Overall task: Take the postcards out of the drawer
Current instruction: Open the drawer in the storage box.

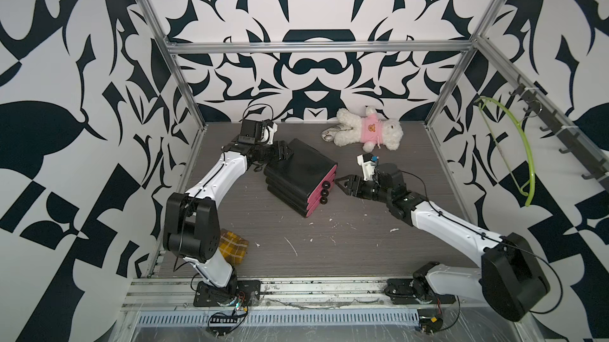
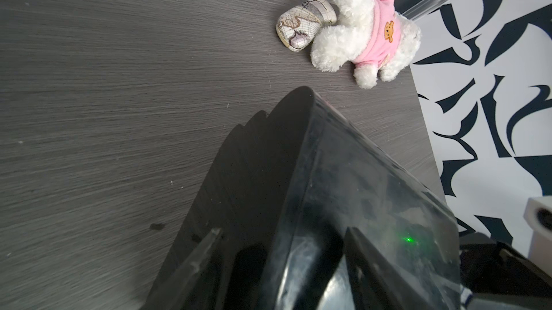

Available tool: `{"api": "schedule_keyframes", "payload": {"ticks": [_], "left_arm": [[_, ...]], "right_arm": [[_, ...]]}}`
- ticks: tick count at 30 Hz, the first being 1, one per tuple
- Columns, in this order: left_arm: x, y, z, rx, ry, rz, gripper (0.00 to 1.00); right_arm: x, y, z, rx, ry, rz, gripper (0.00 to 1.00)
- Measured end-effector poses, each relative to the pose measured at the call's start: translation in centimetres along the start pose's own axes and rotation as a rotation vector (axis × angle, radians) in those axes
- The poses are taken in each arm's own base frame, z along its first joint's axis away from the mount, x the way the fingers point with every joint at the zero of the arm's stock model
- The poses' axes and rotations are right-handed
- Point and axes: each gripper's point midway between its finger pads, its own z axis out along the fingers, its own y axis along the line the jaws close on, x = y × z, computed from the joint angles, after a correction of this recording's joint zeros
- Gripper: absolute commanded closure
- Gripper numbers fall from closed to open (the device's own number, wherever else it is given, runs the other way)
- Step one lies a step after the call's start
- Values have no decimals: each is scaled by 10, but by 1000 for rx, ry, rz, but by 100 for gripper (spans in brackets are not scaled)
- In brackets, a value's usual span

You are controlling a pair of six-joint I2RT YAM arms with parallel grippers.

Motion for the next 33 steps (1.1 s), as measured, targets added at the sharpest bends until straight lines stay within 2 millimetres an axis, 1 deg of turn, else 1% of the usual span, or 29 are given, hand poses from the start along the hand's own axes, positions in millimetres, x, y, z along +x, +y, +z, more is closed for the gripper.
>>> {"api": "schedule_keyframes", "payload": {"ticks": [4, 8, 11, 14, 20, 25, 33], "left_arm": [[-2, 0, 0, -1, -7, 9, 40], [-4, 0, 1, -1, -10, 11, 42], [-5, 0, 1, -2, -13, 12, 42], [-5, 0, 1, -2, -13, 12, 42], [-5, 1, 2, -3, -13, 12, 43], [-7, 1, 4, -1, -14, 13, 42], [-7, 0, 4, -1, -13, 14, 42]], "right_arm": [[6, 2, 1, -46, 8, 25, 41], [5, 13, 3, -113, 1, 35, 42], [5, 15, 9, -150, 3, 48, 43], [9, 14, 16, -157, 21, 56, 44], [20, 21, 24, -191, 57, 43, 49], [27, 19, 33, -203, 83, 51, 53], [24, 23, 34, -223, 74, 43, 56]]}}
